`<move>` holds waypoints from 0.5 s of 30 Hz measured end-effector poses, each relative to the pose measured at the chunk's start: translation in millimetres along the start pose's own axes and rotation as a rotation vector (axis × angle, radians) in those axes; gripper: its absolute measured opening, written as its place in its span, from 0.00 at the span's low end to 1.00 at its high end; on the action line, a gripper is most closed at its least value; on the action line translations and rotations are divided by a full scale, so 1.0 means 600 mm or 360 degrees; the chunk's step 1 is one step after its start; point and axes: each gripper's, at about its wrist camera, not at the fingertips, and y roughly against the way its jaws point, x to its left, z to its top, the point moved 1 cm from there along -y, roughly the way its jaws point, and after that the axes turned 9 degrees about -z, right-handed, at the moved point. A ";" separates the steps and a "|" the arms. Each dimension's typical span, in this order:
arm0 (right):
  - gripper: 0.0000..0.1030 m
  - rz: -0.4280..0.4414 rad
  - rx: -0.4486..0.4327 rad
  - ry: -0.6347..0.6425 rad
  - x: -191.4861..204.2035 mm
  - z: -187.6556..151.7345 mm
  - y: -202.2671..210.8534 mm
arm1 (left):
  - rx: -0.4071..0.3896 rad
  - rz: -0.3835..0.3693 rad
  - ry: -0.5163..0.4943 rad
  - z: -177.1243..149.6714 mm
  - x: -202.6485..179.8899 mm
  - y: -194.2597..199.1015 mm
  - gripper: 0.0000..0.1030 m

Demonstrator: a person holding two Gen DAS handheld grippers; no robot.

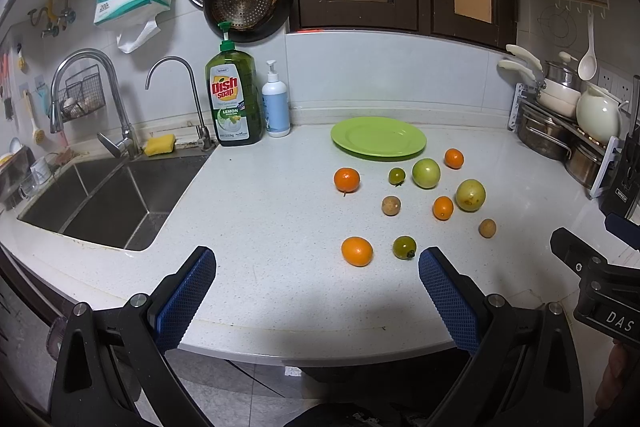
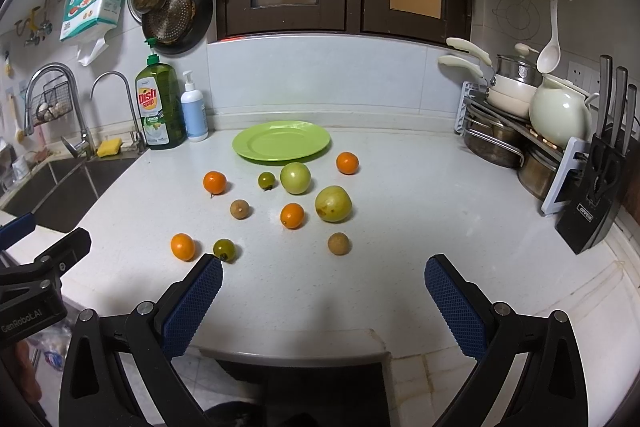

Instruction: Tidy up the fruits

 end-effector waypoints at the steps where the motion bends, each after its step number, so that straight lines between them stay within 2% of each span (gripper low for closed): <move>1: 0.99 0.0001 0.0001 0.0001 0.000 0.000 0.000 | -0.0001 0.0000 0.0000 0.000 0.000 0.000 1.00; 15: 0.99 0.0013 0.0009 0.0009 0.005 -0.004 0.001 | 0.0005 0.0000 0.0002 -0.001 0.002 0.000 1.00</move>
